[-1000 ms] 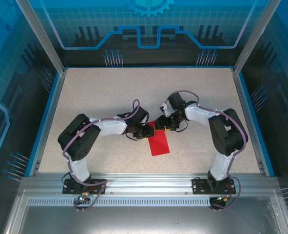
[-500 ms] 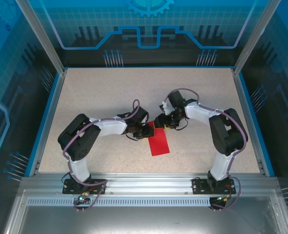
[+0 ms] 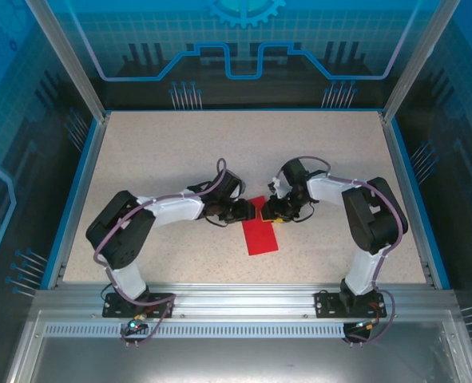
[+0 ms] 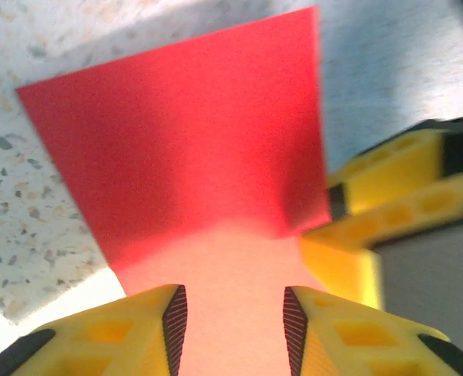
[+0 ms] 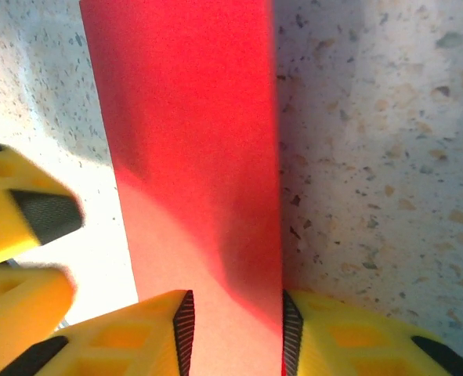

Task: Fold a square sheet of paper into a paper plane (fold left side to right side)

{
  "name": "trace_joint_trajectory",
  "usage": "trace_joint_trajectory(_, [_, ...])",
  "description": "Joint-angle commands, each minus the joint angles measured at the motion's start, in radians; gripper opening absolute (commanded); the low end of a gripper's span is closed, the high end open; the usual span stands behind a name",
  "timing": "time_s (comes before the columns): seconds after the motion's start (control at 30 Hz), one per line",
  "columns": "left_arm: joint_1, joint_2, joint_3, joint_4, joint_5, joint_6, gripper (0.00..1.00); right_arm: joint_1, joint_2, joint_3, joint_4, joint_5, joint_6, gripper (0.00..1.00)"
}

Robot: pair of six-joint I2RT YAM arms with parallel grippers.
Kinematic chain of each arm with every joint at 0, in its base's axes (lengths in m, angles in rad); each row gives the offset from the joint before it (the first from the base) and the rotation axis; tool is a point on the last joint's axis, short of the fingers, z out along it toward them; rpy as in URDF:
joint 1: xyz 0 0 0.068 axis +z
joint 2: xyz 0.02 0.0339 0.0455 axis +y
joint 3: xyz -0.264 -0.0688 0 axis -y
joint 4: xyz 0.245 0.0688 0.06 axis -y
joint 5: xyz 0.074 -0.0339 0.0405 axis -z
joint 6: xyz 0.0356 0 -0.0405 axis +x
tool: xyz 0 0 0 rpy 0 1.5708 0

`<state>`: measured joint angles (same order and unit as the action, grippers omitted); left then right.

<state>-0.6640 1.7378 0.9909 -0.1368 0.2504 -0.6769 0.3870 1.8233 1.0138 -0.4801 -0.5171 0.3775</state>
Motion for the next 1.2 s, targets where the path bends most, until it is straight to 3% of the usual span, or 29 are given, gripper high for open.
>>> trace_joint_trajectory(0.0, [-0.003, -0.102, -0.012, -0.016, 0.003, 0.063, 0.46, -0.02, -0.032, -0.012, 0.013, -0.071, 0.027, 0.35])
trace_joint_trajectory(0.4, [-0.004, -0.202, -0.166, -0.004, -0.058, 0.021, 0.5, -0.018, -0.118, -0.035, -0.085, -0.065, 0.045, 0.4])
trace_joint_trajectory(0.9, [-0.003, -0.198, -0.155, -0.017, -0.073, 0.031, 0.5, 0.003, -0.137, -0.085, -0.113, -0.032, 0.035, 0.44])
trace_joint_trajectory(1.0, [-0.003, -0.203, -0.155, -0.022, -0.073, 0.033, 0.5, 0.003, -0.135, -0.07, -0.142, 0.055, 0.012, 0.51])
trace_joint_trajectory(1.17, [-0.006, -0.204, -0.159, -0.015, -0.043, 0.024, 0.48, 0.028, -0.128, -0.061, -0.155, 0.065, 0.006, 0.57])
